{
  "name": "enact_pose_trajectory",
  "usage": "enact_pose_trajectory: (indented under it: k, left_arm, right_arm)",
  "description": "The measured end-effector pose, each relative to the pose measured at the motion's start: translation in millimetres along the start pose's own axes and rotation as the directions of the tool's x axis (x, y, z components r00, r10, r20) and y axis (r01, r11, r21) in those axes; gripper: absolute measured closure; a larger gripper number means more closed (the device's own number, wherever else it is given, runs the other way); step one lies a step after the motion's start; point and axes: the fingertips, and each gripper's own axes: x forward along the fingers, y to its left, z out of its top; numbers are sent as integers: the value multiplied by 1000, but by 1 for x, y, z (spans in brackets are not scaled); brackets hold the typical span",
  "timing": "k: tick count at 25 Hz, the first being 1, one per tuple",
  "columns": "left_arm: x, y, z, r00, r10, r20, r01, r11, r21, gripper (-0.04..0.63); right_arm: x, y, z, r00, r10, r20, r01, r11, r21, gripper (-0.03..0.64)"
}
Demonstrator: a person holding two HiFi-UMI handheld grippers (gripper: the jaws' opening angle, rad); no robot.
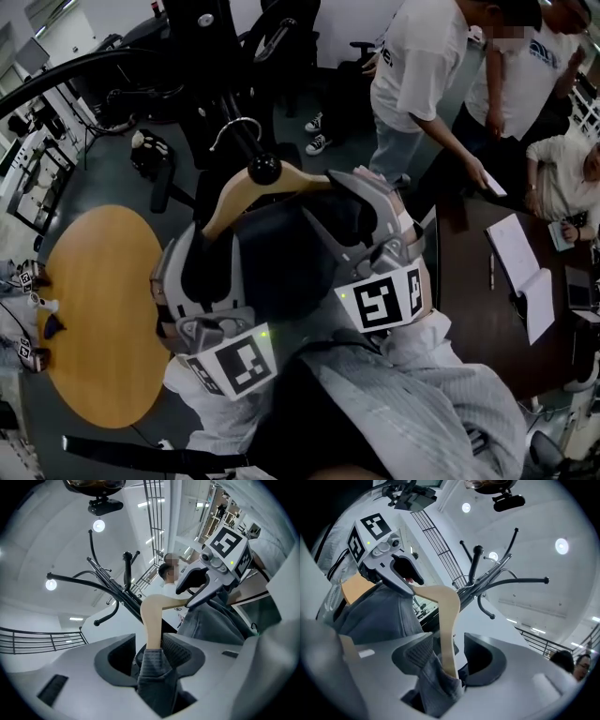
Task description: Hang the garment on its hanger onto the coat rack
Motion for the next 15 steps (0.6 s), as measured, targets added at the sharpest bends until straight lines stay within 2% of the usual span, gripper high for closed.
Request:
enact_pose_trajectory:
  k: [5,8,11,13,15]
  left_arm:
    - [-19,2,15,998,0,70,6,996,-84,430]
    - [-18,-2,32,989,-3,150,32,981,-189,430]
    - [-17,-12,52,972,-3,234,80,943,-323,430]
    - [-18,-17,66,960,15,281,97,920,-380,430]
    - [-19,-26,80,940,6,342,145,897,-416,430]
  right_arm:
    - [-21,-4,4,998,-61,6,60,993,99,442]
    - [-36,-14,7,990,-137,29,127,969,210,442]
    - [-51,-24,6,975,-215,47,185,916,355,442]
    - [-59,-28,3,965,-260,42,214,866,452,442]
    - [-67,-32,-1,953,-302,36,238,814,531,445]
